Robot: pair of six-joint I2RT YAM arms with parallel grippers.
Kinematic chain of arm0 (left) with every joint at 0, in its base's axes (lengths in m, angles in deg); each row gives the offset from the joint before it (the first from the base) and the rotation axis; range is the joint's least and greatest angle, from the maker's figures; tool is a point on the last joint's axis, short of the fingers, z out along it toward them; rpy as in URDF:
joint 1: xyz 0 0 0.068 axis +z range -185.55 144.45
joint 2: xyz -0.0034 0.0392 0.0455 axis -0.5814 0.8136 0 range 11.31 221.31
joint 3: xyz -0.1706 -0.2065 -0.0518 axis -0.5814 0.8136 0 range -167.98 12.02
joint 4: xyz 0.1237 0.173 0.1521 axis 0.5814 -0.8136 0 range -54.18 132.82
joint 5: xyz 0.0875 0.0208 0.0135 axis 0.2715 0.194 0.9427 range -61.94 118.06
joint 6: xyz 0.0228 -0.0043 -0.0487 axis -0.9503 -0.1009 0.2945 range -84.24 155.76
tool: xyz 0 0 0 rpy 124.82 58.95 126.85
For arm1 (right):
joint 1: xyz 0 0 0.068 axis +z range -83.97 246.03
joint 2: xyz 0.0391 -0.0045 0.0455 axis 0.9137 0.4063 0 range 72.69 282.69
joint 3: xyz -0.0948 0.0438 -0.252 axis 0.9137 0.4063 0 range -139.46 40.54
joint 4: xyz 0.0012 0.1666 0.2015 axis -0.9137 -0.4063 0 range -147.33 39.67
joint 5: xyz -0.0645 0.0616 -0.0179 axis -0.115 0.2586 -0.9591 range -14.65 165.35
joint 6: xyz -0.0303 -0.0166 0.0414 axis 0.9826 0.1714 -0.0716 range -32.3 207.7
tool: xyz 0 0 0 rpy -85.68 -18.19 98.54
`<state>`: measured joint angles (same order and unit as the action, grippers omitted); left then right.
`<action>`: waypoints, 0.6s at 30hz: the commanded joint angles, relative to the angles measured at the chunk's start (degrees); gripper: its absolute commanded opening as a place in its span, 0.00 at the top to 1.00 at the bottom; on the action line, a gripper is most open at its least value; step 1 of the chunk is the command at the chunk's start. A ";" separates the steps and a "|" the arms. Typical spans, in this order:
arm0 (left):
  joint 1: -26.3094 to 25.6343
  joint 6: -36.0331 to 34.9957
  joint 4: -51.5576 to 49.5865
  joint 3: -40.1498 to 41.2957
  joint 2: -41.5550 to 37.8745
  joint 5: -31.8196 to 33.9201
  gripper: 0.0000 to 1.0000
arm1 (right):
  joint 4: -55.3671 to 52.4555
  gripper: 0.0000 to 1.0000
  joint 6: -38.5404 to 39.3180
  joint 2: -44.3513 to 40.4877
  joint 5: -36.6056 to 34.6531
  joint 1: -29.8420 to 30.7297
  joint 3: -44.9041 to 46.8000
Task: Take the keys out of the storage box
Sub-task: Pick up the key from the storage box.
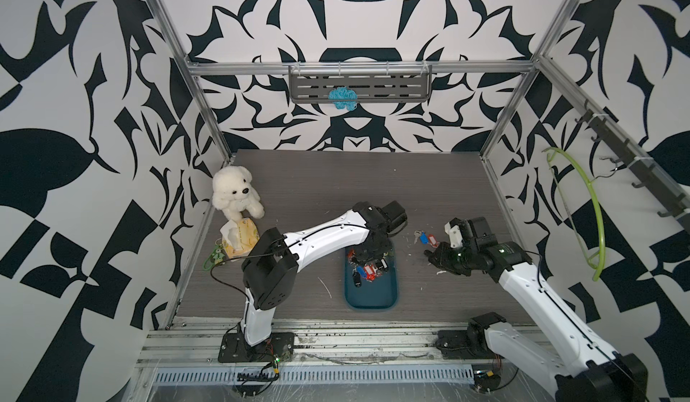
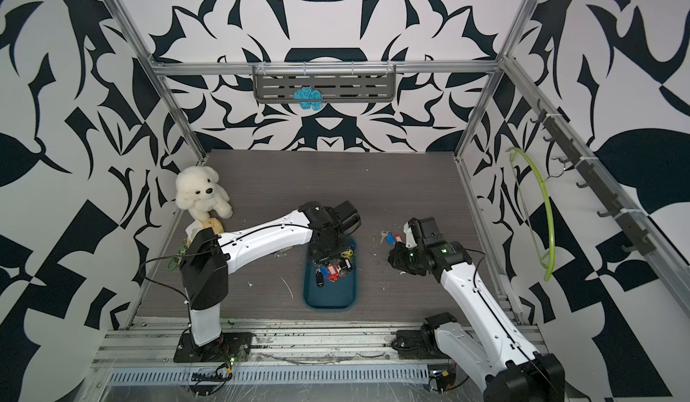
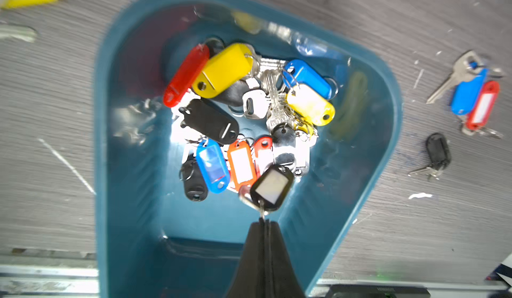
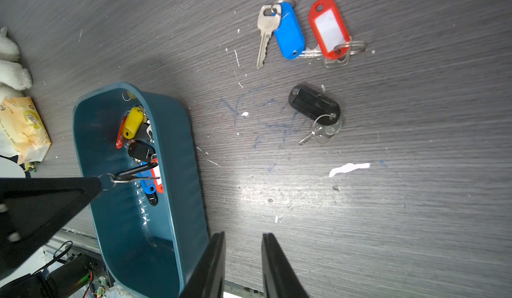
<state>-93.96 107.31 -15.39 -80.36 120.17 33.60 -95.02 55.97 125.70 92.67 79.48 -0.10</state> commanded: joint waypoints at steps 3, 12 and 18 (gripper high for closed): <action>0.22 -2.09 -3.16 -1.40 -2.43 3.07 1.00 | -1.19 0.72 -0.09 -0.98 -0.45 -0.22 -1.15; 5.85 -3.36 -4.27 4.69 -11.26 4.39 1.00 | -1.54 0.71 -0.02 -0.55 0.25 -0.18 -1.54; 13.13 -7.23 -5.54 10.42 -19.10 4.04 1.00 | -1.63 0.63 0.43 0.46 0.61 -0.22 -1.63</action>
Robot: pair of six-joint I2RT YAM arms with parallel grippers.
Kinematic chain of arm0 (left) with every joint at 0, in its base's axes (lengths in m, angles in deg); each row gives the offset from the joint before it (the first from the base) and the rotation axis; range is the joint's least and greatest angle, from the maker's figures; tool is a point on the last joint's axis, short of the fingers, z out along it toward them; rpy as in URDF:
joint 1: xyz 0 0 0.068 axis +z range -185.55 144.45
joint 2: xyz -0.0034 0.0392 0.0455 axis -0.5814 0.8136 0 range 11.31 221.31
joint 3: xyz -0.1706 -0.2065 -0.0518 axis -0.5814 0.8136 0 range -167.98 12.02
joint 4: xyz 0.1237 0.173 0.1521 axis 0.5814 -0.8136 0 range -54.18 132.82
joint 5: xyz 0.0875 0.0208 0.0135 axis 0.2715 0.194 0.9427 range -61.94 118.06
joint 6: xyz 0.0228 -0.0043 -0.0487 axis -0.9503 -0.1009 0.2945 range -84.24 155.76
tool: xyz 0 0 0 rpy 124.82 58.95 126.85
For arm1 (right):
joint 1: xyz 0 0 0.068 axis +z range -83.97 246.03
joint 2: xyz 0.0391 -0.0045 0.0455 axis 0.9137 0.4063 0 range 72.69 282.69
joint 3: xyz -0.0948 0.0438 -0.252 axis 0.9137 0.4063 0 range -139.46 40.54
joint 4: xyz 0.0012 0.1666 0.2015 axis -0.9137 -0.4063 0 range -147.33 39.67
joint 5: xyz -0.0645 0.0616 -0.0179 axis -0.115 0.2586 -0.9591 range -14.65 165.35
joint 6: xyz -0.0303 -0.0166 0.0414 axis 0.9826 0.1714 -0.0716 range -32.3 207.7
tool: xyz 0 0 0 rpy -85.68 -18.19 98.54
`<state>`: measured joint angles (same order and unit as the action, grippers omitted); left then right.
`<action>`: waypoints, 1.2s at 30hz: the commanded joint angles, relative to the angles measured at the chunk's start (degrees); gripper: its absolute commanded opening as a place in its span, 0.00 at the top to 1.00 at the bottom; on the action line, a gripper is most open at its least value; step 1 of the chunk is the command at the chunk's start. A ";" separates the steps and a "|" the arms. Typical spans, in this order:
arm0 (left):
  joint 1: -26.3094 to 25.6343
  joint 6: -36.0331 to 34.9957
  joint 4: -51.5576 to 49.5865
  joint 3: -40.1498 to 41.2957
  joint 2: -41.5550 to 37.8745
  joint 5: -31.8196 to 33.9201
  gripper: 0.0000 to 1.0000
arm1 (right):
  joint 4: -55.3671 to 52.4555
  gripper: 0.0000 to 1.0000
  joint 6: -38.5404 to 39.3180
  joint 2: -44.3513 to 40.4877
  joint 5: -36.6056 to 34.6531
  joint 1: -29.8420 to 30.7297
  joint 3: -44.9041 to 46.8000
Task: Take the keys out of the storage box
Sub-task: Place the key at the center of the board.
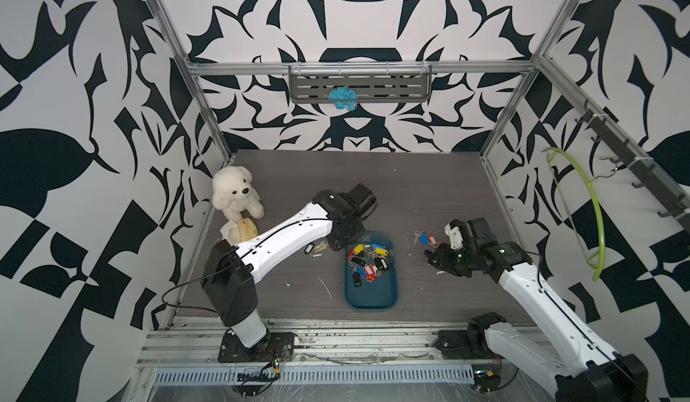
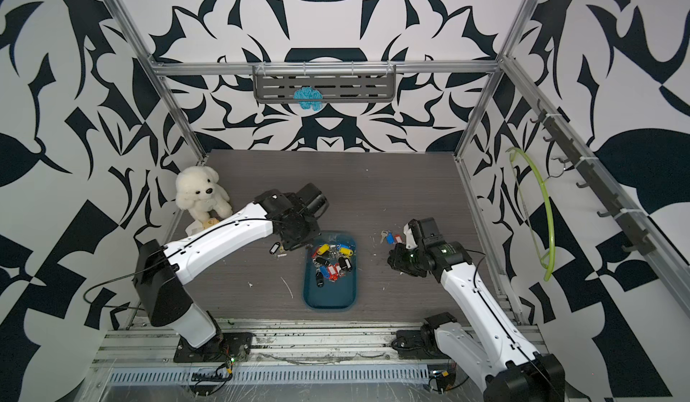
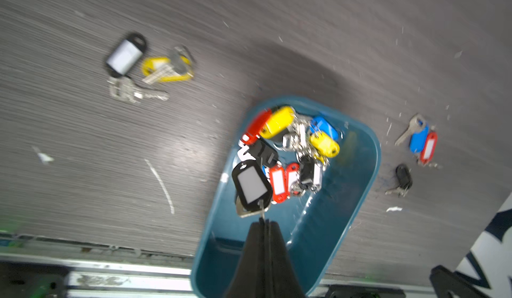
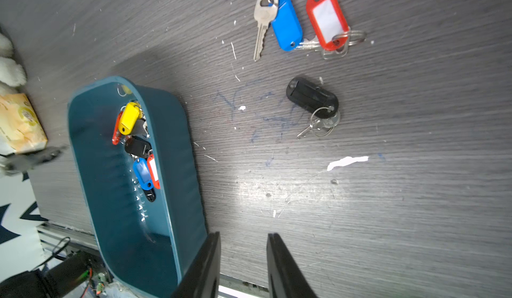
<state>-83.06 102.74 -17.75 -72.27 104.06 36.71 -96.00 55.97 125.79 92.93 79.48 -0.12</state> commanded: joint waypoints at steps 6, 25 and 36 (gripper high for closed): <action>9.84 -4.94 -3.85 10.60 -8.81 -0.68 1.00 | -0.79 0.61 0.79 1.71 0.78 -0.19 -1.96; 23.94 -12.91 3.07 24.16 -7.19 -6.38 0.93 | -0.51 0.56 -0.86 2.50 2.89 -0.15 -1.74; 24.75 -14.27 4.16 23.92 -3.32 -5.87 0.38 | -2.12 0.47 -0.57 2.71 1.31 3.34 -4.35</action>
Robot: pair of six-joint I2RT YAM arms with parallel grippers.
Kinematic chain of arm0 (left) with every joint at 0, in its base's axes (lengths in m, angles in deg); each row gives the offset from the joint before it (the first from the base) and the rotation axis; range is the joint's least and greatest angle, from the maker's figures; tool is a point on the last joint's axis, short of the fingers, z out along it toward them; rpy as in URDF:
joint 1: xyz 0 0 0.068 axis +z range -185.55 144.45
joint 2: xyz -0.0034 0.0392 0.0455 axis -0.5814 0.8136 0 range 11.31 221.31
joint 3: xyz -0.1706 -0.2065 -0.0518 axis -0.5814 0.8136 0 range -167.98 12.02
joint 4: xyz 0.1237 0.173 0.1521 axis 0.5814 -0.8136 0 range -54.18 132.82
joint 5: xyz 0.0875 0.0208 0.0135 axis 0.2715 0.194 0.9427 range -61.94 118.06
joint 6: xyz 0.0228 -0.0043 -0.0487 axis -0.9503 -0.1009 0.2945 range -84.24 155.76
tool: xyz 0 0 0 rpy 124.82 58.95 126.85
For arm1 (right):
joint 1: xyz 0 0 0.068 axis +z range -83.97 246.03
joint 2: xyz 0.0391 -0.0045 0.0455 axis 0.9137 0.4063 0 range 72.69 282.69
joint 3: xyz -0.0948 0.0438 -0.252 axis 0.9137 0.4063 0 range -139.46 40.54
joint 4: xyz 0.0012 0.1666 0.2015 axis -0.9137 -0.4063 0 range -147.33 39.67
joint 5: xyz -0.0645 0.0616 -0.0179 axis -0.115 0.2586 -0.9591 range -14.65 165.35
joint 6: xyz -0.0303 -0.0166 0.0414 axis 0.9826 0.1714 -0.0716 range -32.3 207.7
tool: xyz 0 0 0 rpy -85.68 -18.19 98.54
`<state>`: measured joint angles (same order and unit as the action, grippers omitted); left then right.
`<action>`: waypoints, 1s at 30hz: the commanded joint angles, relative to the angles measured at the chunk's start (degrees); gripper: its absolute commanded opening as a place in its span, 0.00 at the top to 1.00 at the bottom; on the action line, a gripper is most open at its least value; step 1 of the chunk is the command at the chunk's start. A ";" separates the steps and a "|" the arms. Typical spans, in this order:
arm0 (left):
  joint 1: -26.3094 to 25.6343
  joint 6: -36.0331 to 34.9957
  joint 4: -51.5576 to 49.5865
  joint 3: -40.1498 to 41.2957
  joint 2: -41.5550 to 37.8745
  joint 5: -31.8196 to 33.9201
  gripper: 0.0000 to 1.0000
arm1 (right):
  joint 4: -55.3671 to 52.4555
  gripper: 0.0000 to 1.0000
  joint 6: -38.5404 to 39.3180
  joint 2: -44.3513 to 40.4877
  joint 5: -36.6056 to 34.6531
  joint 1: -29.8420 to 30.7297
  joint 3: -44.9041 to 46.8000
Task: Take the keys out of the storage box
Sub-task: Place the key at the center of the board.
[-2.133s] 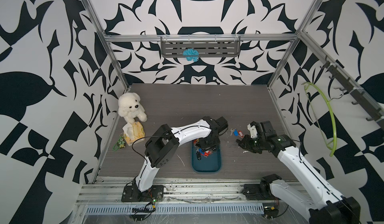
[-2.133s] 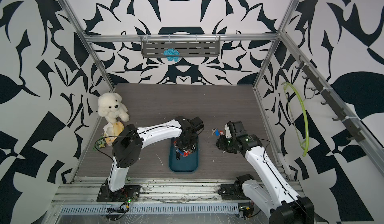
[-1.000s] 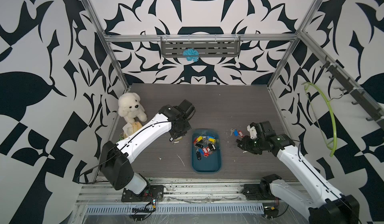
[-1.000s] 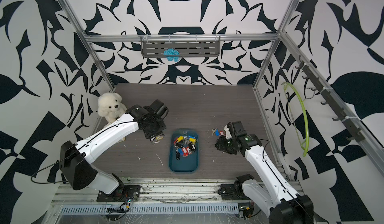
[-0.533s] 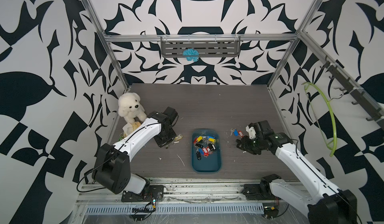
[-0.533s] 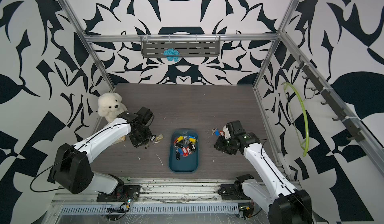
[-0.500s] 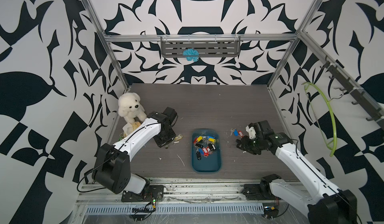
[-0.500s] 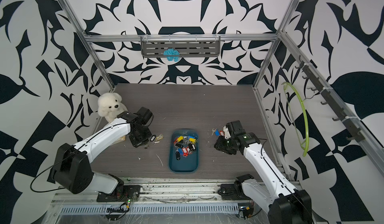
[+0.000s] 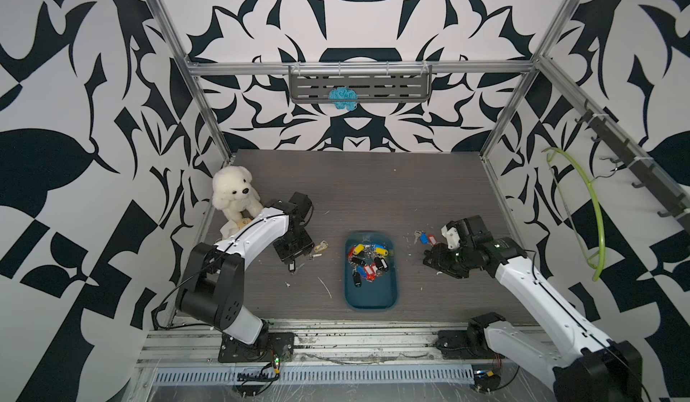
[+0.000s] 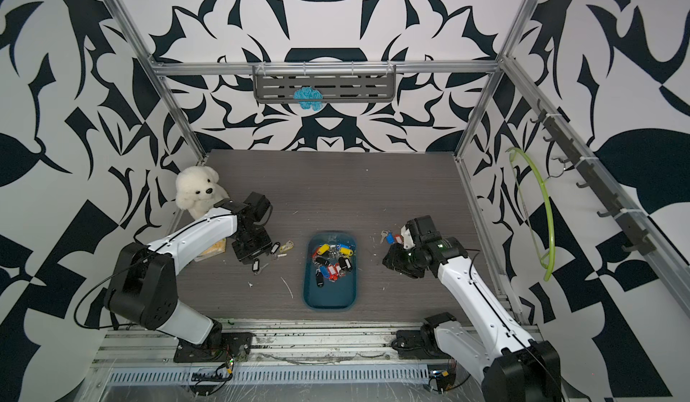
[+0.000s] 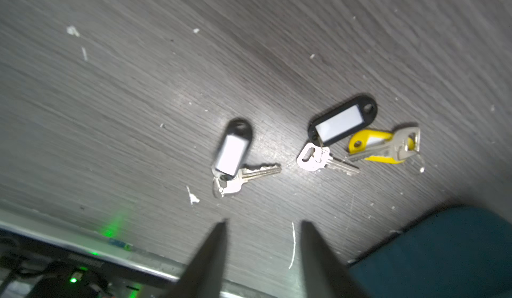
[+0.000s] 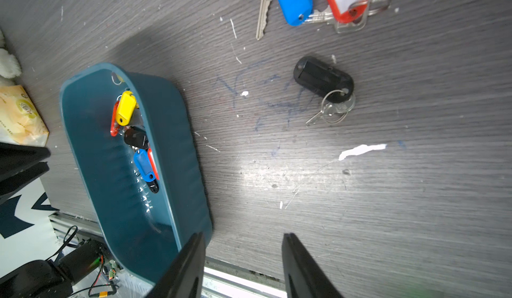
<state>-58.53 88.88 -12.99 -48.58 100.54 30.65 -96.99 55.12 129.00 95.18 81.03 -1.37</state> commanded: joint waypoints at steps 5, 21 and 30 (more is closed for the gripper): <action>0.24 -0.48 0.96 0.42 -3.43 0.74 0.28 | -0.83 0.46 -2.04 1.43 -4.54 9.55 -6.42; 0.22 0.72 4.57 4.87 -12.94 -1.56 0.30 | 12.37 0.63 -12.98 21.36 -6.29 29.17 -13.70; 0.22 0.66 4.67 5.05 -13.47 -1.89 0.30 | 14.33 0.64 -18.39 30.80 -6.75 34.66 -18.89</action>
<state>-58.43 89.52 -8.05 -44.08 88.24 29.25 -84.20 39.73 158.29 88.54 114.10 -17.00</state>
